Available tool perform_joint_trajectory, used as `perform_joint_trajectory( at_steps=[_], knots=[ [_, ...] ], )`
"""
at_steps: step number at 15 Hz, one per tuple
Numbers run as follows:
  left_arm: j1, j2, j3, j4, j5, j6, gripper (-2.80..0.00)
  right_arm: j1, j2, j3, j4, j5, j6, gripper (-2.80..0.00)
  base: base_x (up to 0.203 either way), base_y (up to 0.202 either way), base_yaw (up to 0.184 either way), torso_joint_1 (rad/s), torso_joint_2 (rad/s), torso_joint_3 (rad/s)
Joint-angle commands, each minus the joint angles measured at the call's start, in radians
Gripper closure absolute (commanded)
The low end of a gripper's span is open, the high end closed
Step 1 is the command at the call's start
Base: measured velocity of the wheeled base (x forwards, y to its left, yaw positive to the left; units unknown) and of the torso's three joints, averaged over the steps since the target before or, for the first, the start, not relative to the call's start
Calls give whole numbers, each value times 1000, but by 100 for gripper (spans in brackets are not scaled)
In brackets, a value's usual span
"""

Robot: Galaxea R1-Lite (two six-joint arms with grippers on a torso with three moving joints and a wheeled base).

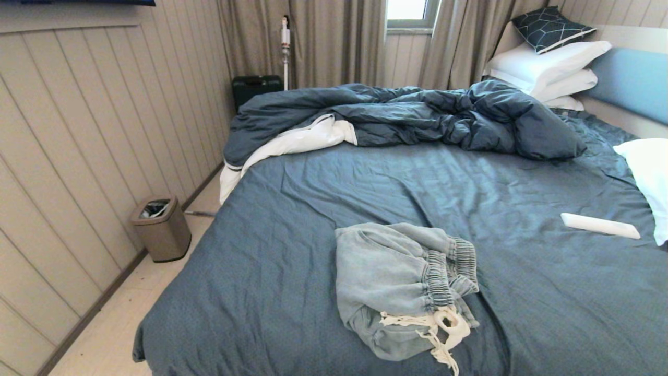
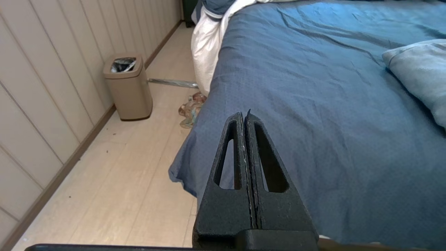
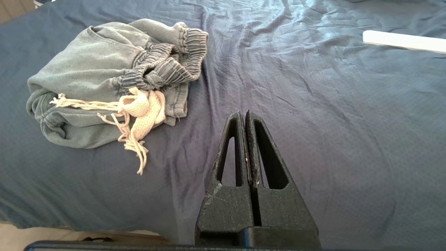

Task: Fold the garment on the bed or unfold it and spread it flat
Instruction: Unford the blue shorts

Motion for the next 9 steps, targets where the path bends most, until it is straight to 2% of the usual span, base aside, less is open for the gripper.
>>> perform_joint_trajectory(
  at_steps=[1,9],
  knots=[
    [0,3,1,-1,0,-1,0,1,2,0,0,-1,1,0,0,0,0,0,0,0],
    [0,3,1,-1,2,-3,0,2,2,0,0,2,-2,0,0,0,0,0,0,0]
  ],
)
